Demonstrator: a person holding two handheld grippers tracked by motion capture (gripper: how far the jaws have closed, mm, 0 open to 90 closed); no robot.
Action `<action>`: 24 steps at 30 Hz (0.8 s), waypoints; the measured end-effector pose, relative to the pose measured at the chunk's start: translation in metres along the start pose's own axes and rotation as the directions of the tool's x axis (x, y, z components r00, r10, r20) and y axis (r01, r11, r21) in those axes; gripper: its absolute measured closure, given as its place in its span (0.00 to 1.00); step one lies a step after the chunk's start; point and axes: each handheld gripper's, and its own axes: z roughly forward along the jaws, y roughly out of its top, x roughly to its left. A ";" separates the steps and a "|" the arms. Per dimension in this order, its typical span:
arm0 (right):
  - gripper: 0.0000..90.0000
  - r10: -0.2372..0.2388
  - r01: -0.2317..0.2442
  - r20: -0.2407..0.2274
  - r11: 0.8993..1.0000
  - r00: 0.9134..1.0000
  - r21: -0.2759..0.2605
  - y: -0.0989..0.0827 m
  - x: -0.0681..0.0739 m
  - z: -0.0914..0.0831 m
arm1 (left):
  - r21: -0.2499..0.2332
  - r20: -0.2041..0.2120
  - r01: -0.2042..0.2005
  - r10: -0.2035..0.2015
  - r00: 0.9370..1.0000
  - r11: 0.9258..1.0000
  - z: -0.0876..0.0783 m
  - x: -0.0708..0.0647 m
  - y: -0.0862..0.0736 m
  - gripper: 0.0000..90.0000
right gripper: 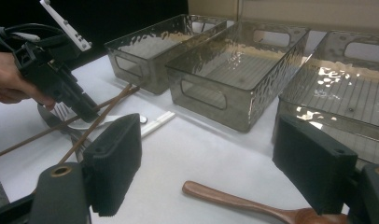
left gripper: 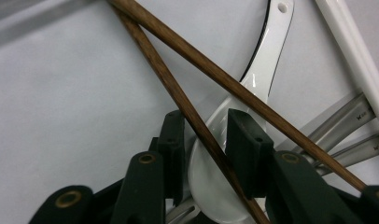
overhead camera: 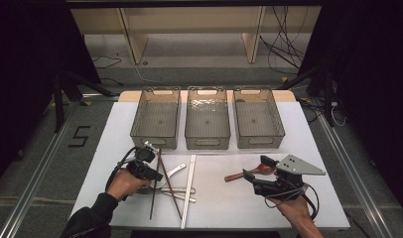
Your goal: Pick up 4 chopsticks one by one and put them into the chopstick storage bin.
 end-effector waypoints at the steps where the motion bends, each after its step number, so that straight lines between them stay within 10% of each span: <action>1: 0.27 -0.001 0.001 0.000 1.000 1.000 0.000 0.000 0.000 0.000 | 0.000 0.000 0.000 0.000 1.000 1.000 0.000 0.000 0.000 0.75; 24: 0.27 0.000 0.000 0.001 1.000 1.000 0.001 0.000 -0.001 0.000 | -0.035 0.009 0.041 -0.041 0.999 0.999 -0.006 0.007 0.000 0.91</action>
